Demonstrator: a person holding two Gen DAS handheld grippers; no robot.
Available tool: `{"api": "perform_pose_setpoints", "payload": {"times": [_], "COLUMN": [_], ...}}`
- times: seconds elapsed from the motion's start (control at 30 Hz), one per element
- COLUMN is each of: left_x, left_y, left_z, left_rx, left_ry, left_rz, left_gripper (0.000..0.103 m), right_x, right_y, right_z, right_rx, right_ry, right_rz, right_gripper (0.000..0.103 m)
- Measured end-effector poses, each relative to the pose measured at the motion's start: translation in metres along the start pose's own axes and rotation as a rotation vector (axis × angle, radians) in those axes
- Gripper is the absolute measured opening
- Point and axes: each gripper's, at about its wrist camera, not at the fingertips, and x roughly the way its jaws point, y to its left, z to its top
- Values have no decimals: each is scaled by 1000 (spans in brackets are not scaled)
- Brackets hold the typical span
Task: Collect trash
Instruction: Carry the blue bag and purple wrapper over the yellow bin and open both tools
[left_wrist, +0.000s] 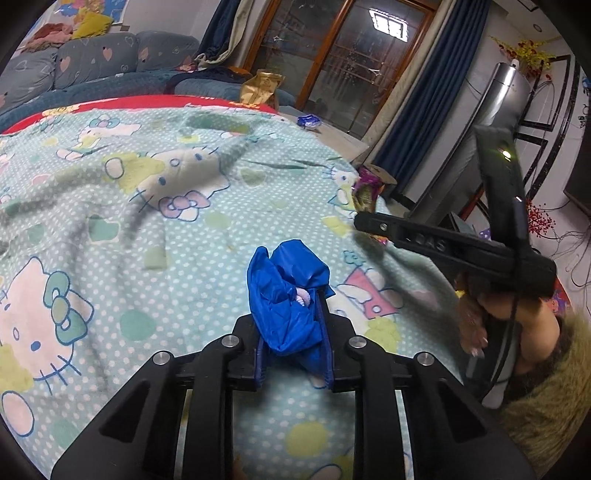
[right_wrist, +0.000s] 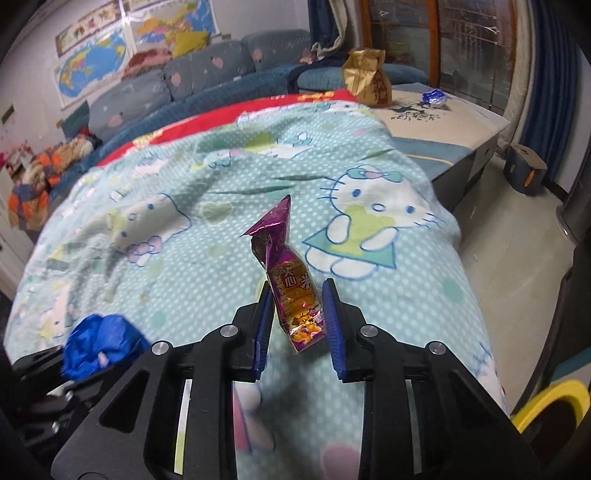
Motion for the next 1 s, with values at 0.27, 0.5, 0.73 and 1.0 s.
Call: {"api": "perform_pose_setpoints", "payload": {"times": [0.27, 0.5, 0.73, 1.0], "left_x": [-10, -13, -14, -14], "left_y": [-25, -46, -66, -92], "left_z": [7, 11, 10, 8], "left_rx": [44, 86, 124, 177], "left_ry": [-29, -36, -37, -34], "left_rz": [-42, -74, -102, -140], "left_gripper": [20, 20, 20, 20], "right_x": [-45, -79, -103, -125], "right_y": [-11, -27, -43, -64], "right_z": [-19, -35, -52, -72], "right_rx": [42, 77, 112, 155], "right_ry": [-64, -107, -132, -145], "right_rz": [15, 11, -18, -55], "right_gripper": [20, 20, 20, 20]}}
